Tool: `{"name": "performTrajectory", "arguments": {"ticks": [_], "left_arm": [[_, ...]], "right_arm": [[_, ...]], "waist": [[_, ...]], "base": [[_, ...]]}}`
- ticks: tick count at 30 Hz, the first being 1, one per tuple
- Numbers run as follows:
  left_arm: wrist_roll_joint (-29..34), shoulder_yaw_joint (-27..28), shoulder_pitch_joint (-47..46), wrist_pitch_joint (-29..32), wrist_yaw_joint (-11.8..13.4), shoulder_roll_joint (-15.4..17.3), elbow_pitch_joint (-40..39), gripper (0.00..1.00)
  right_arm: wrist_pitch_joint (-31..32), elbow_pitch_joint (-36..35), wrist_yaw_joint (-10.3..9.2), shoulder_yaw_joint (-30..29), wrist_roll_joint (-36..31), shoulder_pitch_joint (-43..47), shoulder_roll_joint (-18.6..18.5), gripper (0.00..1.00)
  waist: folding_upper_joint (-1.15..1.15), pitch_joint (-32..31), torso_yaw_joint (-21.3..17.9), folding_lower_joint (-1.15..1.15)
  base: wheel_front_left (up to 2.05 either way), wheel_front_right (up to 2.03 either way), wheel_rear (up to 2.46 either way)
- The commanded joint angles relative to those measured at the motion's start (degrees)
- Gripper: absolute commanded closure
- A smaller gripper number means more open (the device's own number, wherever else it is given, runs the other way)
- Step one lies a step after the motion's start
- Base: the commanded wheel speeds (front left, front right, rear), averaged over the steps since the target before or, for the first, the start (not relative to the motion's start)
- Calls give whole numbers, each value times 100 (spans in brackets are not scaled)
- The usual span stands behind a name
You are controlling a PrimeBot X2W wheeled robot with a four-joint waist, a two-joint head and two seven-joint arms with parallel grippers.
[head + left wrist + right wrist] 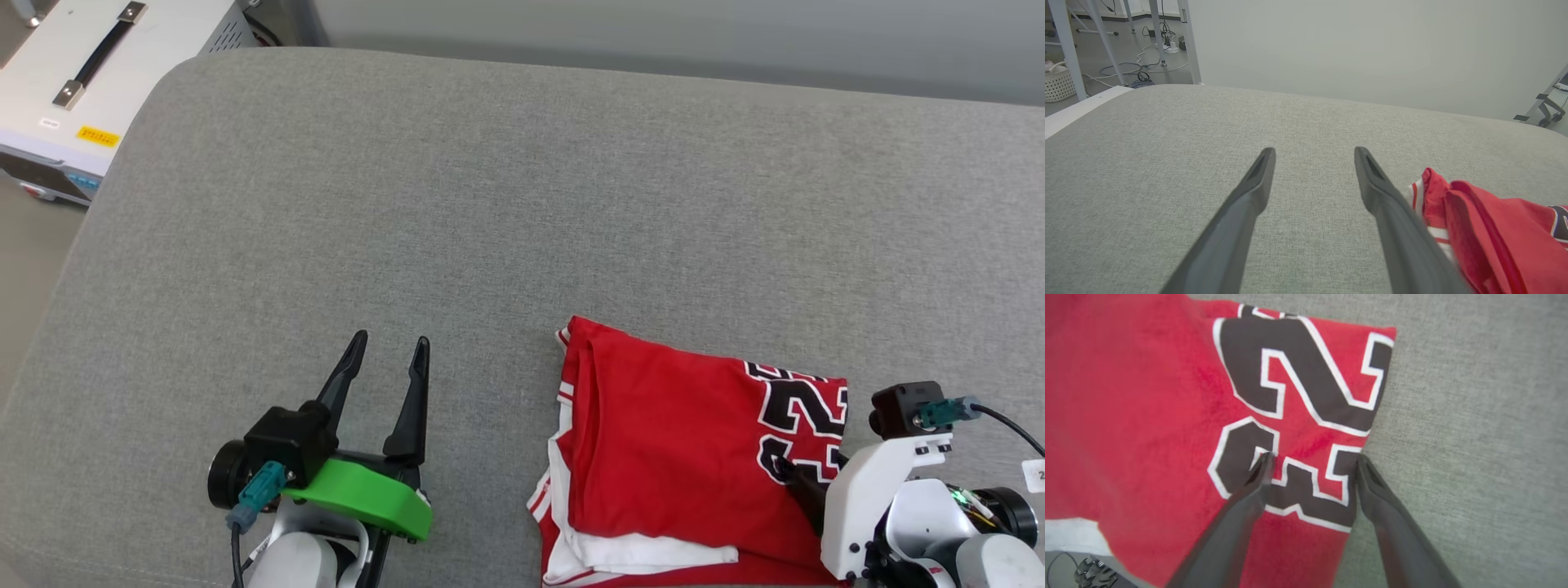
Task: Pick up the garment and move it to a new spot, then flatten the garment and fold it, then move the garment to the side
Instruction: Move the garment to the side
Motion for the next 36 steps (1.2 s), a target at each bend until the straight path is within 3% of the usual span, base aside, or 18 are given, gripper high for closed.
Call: {"name": "performTrajectory", "arguments": {"ticks": [1, 3, 4, 9, 15, 25, 31, 36], "left_arm": [[45, 10, -108, -34, -28, -36, 10, 0], [56, 19, -109, -34, -32, -45, 25, 0], [62, 27, -106, -34, -34, -49, 35, 0], [86, 80, -81, -34, -40, -56, 63, 0], [104, 88, -33, -34, -45, -54, 65, 0], [129, -56, 15, -34, -49, 23, -12, 0], [147, -272, -134, -34, -50, 99, -109, 0], [192, -435, -339, -34, -50, 234, -168, 0]], "right_arm": [[132, 182, 5, 143, 46, 8, 63, 0], [185, 263, 5, 242, 59, 2, 28, 71], [159, 282, 5, 287, 46, -12, -5, 100], [-99, 255, 5, 399, -75, -150, -188, 100], [-369, -49, 5, 751, -355, -401, -712, 100], [-273, -650, 5, 1531, -415, -910, -2398, 100], [-404, -609, 5, 1727, -455, -1245, -3516, 100], [-779, -180, 5, 1565, -372, -1476, -3994, 100]], "waist": [[0, 33, 40, 0], [0, 25, 42, 0], [0, 16, 37, 0], [0, -71, -62, 0], [0, -206, -330, 0], [0, -185, -1139, 0], [0, 148, -1662, 0], [0, 532, -2048, 0]], "base": [[0, 0, 0], [0, 0, 0], [0, 0, 0], [0, 0, 0], [0, 0, 0], [0, 0, 0], [0, 0, 0], [0, 0, 0]]}}
